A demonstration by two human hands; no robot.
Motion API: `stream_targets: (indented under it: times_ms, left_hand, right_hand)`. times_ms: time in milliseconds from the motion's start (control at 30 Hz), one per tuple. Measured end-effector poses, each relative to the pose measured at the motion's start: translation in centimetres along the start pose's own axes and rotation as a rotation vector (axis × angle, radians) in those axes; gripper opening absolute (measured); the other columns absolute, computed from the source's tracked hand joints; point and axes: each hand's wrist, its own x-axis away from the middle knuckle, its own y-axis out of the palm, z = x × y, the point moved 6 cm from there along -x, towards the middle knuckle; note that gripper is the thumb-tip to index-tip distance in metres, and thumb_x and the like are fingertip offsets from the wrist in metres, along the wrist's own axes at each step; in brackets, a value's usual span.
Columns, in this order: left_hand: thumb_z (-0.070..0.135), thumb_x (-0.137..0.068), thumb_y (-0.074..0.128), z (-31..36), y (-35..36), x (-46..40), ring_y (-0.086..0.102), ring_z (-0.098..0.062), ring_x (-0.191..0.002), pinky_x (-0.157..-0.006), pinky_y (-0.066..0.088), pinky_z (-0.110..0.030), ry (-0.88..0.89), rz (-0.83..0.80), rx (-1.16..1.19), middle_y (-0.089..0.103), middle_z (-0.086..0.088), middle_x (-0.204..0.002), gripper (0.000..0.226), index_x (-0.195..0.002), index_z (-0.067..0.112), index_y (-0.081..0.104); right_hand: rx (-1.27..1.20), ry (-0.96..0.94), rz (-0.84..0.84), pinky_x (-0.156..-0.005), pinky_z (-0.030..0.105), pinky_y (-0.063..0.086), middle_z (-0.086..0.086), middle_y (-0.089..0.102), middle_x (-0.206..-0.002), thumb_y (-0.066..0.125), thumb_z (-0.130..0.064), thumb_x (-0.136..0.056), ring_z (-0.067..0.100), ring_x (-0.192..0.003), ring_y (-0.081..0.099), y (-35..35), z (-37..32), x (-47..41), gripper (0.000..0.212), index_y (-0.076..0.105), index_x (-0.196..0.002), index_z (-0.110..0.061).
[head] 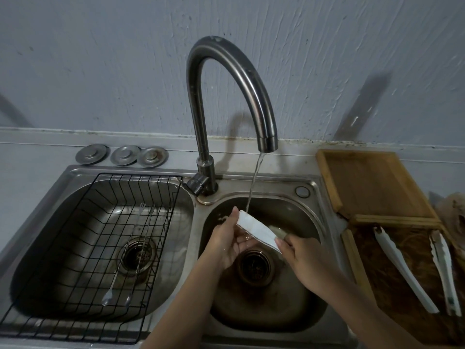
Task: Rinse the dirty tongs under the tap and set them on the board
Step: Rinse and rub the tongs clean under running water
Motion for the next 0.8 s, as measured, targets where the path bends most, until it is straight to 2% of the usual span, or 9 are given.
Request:
stream_targets:
  times_ms: [67,167,333,433,500,567,633,733,800]
  left_hand:
    - [0.025,-0.091,0.059,-0.2,0.1,0.2,0.073,-0.025,-0.078,-0.06,0.06,-0.029,0.029,-0.018,-0.058,0.07,-0.021,-0.098,0.039,-0.115,-0.005,0.056]
    - [0.016,-0.088,0.062,-0.5,0.3,0.5,0.074,-0.025,-0.081,-0.063,0.061,-0.028,0.011,-0.047,-0.066,0.07,-0.024,-0.101,0.04,-0.118,-0.008,0.053]
    - [0.024,-0.101,0.038,-0.6,0.3,0.6,0.071,-0.031,-0.084,-0.064,0.062,-0.036,-0.063,-0.031,0.133,0.071,-0.024,-0.09,0.037,-0.116,-0.004,0.056]
    - [0.028,-0.099,0.04,-0.4,0.8,1.0,0.074,-0.027,-0.071,-0.06,0.062,-0.033,-0.006,-0.023,0.103,0.073,-0.019,-0.076,0.039,-0.111,-0.005,0.057]
    - [0.034,-0.096,0.047,0.2,0.8,1.1,0.073,-0.026,-0.074,-0.062,0.062,-0.031,0.043,-0.006,0.031,0.073,-0.019,-0.084,0.041,-0.107,-0.003,0.06]
    - [0.033,-0.093,0.053,0.7,0.7,1.3,0.073,-0.024,-0.075,-0.058,0.06,-0.028,0.074,0.008,-0.051,0.072,-0.019,-0.089,0.04,-0.11,-0.003,0.061]
    - [0.031,-0.097,0.047,0.8,0.6,1.4,0.073,-0.024,-0.074,-0.057,0.06,-0.029,0.056,0.017,-0.048,0.072,-0.018,-0.087,0.04,-0.115,-0.003,0.059]
    - [0.029,-0.102,0.033,0.4,0.6,1.7,0.071,-0.029,-0.081,-0.069,0.06,-0.038,0.007,0.036,0.071,0.073,-0.017,-0.077,0.043,-0.122,-0.004,0.051]
    - [0.03,-0.102,0.031,0.0,0.8,2.1,0.068,-0.033,-0.09,-0.075,0.059,-0.041,-0.01,0.012,0.111,0.069,-0.021,-0.095,0.042,-0.123,-0.002,0.05]
  right_hand:
    - [-0.029,0.005,0.009,-0.047,0.027,0.033,0.006,0.055,-0.054,0.035,-0.045,-0.094,0.015,-0.047,0.051,0.2,0.4,-0.1,0.043,0.056,-0.073,-0.014]
    - [-0.058,0.01,-0.003,-0.048,0.027,0.034,0.01,0.06,-0.059,0.035,-0.044,-0.094,0.015,-0.047,0.05,0.3,0.9,0.0,0.044,0.059,-0.077,-0.012]
    - [-0.135,0.042,0.01,-0.049,0.025,0.034,0.003,0.05,-0.052,0.035,-0.042,-0.095,0.015,-0.049,0.048,0.2,0.7,-0.2,0.046,0.057,-0.07,-0.01]
    - [-0.151,0.046,0.014,-0.047,0.021,0.032,-0.003,0.044,-0.047,0.036,-0.041,-0.095,0.012,-0.047,0.045,-0.1,0.7,-0.2,0.044,0.051,-0.061,-0.017]
    - [-0.162,0.041,0.013,-0.047,0.021,0.033,-0.003,0.043,-0.046,0.037,-0.042,-0.095,0.011,-0.045,0.045,-0.2,0.6,-0.1,0.044,0.049,-0.06,-0.018]
    - [-0.165,0.035,0.005,-0.047,0.021,0.033,-0.003,0.045,-0.047,0.037,-0.041,-0.095,0.01,-0.045,0.045,0.0,0.3,0.0,0.044,0.053,-0.064,-0.015]
    - [-0.164,0.035,0.002,-0.046,0.021,0.032,-0.003,0.046,-0.048,0.037,-0.042,-0.095,0.01,-0.045,0.045,-0.1,0.1,0.0,0.045,0.056,-0.068,-0.011]
    - [-0.123,0.048,0.017,-0.044,0.019,0.031,-0.004,0.047,-0.049,0.036,-0.046,-0.094,0.01,-0.044,0.047,-0.6,-0.2,0.2,0.043,0.055,-0.071,-0.014]
    - [-0.013,0.054,0.03,-0.043,0.017,0.032,-0.008,0.05,-0.056,0.036,-0.051,-0.092,0.004,-0.045,0.047,-0.8,-0.5,0.4,0.038,0.055,-0.085,-0.018]
